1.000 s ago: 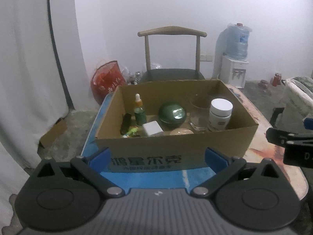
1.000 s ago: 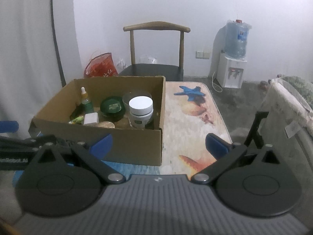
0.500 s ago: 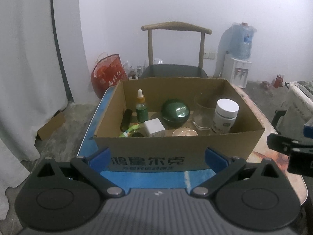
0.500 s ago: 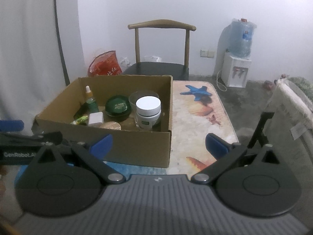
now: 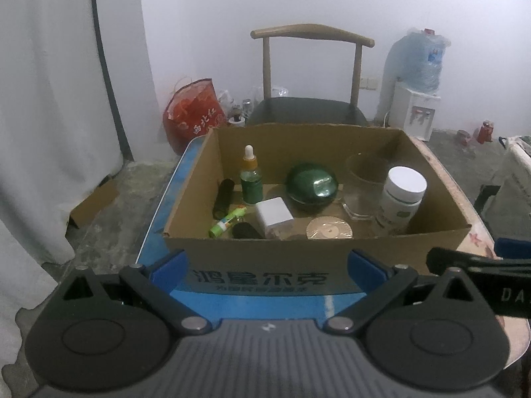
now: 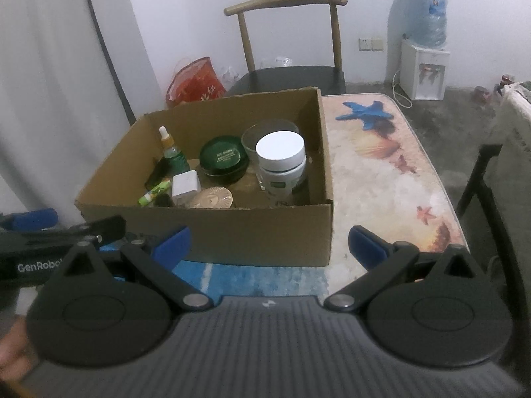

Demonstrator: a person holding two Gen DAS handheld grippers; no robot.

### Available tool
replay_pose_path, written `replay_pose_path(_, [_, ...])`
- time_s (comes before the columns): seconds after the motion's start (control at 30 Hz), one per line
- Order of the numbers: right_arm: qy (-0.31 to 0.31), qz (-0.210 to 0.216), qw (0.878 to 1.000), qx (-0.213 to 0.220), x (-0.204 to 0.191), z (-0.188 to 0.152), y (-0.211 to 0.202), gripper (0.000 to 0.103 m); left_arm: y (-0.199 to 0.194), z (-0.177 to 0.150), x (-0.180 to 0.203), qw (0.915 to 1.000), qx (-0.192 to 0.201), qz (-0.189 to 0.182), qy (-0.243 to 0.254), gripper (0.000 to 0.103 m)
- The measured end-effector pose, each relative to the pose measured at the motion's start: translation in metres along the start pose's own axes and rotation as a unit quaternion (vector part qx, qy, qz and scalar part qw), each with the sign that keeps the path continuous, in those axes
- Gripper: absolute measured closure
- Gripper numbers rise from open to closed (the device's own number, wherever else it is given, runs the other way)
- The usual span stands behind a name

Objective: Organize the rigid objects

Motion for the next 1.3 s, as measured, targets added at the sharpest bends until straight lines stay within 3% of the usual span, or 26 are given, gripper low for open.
replay_pose_path(1.3, [-0.045, -0.009, 0.999, -0.006, -0.007, 0.004, 0.015, 0.001, 0.011, -0.005, -0.003, 0.9999, -0.012, 0.006, 0.003, 0.001])
Point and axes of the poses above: each gripper's, at about its wrist camera, not at the fingertips, and y roughly the way its jaws point, x to its right, z to its top, the point moved 5 cm from there along y, roughly the way its jaws point, and after that the axes turned 8 degrees about x, right-handed, at the moved point
